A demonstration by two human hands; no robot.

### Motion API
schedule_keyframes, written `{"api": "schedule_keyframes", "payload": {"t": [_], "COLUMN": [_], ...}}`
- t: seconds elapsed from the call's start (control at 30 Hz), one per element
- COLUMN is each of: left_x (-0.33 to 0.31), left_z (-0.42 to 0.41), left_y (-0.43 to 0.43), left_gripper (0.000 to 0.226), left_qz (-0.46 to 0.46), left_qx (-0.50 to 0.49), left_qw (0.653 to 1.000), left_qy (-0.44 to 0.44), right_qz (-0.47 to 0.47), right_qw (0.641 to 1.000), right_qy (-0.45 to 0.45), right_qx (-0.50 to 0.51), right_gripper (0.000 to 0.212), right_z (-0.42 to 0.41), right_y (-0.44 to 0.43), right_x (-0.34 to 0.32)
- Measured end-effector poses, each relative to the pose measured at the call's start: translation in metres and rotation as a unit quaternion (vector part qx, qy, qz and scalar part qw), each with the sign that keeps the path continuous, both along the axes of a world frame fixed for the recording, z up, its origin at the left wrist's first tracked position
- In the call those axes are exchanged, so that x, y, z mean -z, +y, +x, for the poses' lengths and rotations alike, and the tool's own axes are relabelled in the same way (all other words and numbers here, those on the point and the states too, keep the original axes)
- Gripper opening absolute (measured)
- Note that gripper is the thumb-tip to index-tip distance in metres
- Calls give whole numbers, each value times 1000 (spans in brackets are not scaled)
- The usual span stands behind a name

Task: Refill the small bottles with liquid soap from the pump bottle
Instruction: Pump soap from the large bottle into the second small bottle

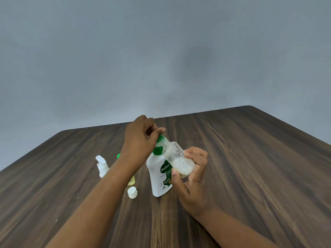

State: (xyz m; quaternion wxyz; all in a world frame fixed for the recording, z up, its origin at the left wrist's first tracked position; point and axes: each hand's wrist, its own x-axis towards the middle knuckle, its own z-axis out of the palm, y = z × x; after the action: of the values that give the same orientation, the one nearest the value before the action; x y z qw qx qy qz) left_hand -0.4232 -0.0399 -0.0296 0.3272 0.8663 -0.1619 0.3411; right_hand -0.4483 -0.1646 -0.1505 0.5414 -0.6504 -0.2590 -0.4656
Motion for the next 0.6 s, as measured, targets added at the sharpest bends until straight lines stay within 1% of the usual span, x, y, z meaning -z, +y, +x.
{"api": "schedule_keyframes", "payload": {"t": [0.2, 0.4, 0.6], "left_x": [-1, -12, 1], "left_z": [-1, 0, 0], "left_y": [1, 2, 3], "left_gripper": [25, 32, 29], "left_qz": [1, 43, 20], "left_qx": [9, 25, 6], "left_qw": [1000, 999, 1000], "left_qy": [3, 6, 12], "right_qz": [-2, 1, 2], "right_qw": [1000, 1000, 1000], "right_qy": [1, -4, 2], "right_qx": [-3, -4, -6], "right_gripper": [41, 38, 36], "right_z": [0, 0, -1], "right_y": [0, -1, 0], "right_x": [1, -1, 1]}}
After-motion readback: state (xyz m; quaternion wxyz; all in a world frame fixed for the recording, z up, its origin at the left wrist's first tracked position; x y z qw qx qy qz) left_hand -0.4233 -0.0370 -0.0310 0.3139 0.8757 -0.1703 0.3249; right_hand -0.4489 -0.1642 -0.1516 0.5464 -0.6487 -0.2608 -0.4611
